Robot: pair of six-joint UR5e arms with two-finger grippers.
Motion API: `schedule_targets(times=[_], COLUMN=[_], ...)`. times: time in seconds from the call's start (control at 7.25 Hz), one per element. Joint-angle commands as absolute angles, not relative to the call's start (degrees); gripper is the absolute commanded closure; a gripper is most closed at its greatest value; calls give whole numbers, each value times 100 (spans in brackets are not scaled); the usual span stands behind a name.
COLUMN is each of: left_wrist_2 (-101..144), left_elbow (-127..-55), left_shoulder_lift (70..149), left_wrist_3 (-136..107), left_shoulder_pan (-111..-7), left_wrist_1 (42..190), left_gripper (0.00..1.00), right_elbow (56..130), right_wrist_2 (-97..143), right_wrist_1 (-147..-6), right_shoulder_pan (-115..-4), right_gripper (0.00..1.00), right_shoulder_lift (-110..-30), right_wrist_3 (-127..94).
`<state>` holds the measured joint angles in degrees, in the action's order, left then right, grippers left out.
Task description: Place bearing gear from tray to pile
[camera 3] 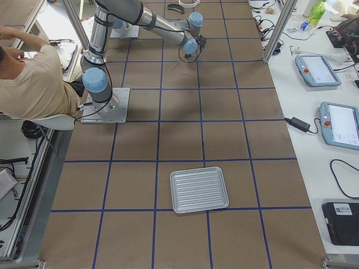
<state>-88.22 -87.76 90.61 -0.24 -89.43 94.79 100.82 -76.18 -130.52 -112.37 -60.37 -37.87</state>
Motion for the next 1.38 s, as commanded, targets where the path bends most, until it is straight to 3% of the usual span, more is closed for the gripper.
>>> schedule_targets(times=[0.0, 0.41, 0.83, 1.24], left_wrist_2=[-8815, -8771, -8728, -8824], left_elbow=[-8771, -9033, -10148, -10345], left_shoulder_lift=[9070, 9228, 9779, 10764], left_wrist_3=[-18, -114, -1698, -2478], left_shoulder_pan=[-8947, -9139, -10139, -10993], left_wrist_1=[9475, 9388, 6805, 5794], left_gripper=[0, 0, 0, 0], right_elbow=[10064, 9993, 9976, 9714], right_wrist_2=[-7690, -8075, -8382, -8894], right_wrist_1=[-13096, -12677, -11629, -9939], right_shoulder_pan=[-11285, -10674, -9425, -8853], right_gripper=[0, 0, 0, 0], right_shoulder_lift=[-6064, -6650, -7626, -8576], right_wrist_3=[-3850, -3000, -1533, -467])
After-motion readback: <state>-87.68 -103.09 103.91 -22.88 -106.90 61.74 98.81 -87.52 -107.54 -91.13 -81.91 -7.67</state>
